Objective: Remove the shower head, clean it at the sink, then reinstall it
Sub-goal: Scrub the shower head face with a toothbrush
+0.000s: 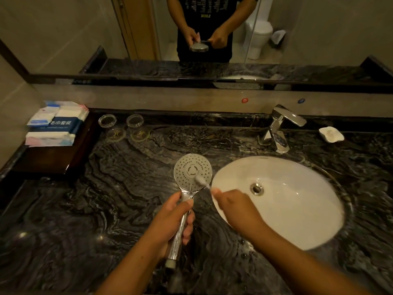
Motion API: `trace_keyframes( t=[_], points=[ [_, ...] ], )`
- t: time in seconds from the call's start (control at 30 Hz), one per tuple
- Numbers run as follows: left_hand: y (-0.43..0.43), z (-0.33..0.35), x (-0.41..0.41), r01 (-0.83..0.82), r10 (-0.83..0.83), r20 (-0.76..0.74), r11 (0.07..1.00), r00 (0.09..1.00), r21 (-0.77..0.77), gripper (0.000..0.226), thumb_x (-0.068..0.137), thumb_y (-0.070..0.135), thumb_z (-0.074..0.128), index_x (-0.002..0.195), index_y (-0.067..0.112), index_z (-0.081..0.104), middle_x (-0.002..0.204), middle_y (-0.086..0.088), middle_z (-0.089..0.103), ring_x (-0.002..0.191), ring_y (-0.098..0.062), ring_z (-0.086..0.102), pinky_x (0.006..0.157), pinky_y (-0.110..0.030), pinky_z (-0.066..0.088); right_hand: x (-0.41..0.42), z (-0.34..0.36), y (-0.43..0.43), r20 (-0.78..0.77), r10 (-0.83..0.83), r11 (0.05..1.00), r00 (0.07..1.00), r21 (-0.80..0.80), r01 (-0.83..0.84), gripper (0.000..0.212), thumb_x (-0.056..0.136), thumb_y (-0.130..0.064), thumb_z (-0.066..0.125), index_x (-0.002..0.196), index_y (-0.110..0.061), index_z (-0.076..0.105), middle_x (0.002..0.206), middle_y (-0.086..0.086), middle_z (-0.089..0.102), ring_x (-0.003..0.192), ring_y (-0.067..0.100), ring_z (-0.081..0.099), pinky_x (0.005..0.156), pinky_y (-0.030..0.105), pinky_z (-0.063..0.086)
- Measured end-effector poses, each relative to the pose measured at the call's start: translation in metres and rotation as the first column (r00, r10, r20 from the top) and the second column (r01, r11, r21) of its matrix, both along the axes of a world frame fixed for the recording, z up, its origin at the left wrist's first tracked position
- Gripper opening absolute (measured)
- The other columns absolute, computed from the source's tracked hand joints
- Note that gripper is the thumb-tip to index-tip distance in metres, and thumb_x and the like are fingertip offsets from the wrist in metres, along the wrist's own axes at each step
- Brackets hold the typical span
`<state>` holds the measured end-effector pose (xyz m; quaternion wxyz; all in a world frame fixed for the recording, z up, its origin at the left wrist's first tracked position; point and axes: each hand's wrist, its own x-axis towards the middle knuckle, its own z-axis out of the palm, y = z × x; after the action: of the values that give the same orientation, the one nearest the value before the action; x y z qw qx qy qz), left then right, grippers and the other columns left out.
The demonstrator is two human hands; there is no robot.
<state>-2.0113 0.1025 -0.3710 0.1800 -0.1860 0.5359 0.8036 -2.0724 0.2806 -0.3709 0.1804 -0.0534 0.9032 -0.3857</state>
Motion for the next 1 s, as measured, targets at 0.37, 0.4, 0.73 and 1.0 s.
trace_keyframes(
  t=[0.37, 0.4, 0.73, 1.0],
  points=[
    [0.002, 0.004, 0.002, 0.013, -0.015, 0.027, 0.998, 1.0, 0.054, 0.004, 0.1, 0.019, 0.051, 0.096, 0.018, 0.051, 0.06, -0.005, 0.049, 0.034, -0.014, 0.039, 0.035, -0.018, 0.033, -0.002, -0.004, 0.006, -0.007, -0.115, 0.991, 0.993, -0.071, 0.114, 0.065, 0.099, -0.059, 0.041, 0.05, -0.017, 0.049, 0.049, -0.002, 0.052, 0.05, 0.015, 0.048, 0.055, 0.031, 0.035],
    [0.003, 0.003, 0.003, 0.01, -0.013, 0.037, 0.998, 0.999, 0.059, 0.004, 0.1, 0.02, 0.05, 0.096, 0.018, 0.05, 0.059, -0.005, 0.049, 0.034, -0.013, 0.038, 0.035, -0.018, 0.033, 0.009, -0.008, 0.003, 0.005, -0.032, 0.999, 0.999, -0.033, 0.032, 0.066, 0.098, -0.061, 0.041, 0.049, -0.016, 0.046, 0.047, -0.003, 0.051, 0.047, 0.01, 0.046, 0.053, 0.03, 0.033],
    [0.005, -0.003, 0.002, -0.023, 0.015, 0.07, 0.992, 0.997, 0.123, 0.002, 0.099, 0.019, 0.052, 0.097, 0.02, 0.052, 0.057, -0.004, 0.049, 0.033, -0.013, 0.038, 0.034, -0.017, 0.033, 0.004, -0.005, 0.001, 0.02, -0.076, 0.996, 0.997, -0.051, 0.077, 0.064, 0.099, -0.058, 0.041, 0.051, -0.018, 0.049, 0.051, -0.003, 0.053, 0.05, 0.011, 0.048, 0.053, 0.029, 0.034],
    [0.0, -0.006, 0.003, 0.023, -0.026, 0.043, 0.997, 0.999, 0.08, 0.01, 0.1, 0.021, 0.052, 0.092, 0.023, 0.058, 0.059, -0.005, 0.05, 0.034, -0.014, 0.038, 0.036, -0.019, 0.034, -0.009, -0.008, 0.007, -0.026, -0.067, 0.997, 0.997, -0.052, 0.065, 0.065, 0.098, -0.061, 0.041, 0.05, -0.017, 0.046, 0.05, -0.001, 0.048, 0.049, 0.014, 0.044, 0.054, 0.031, 0.033]
  ],
)
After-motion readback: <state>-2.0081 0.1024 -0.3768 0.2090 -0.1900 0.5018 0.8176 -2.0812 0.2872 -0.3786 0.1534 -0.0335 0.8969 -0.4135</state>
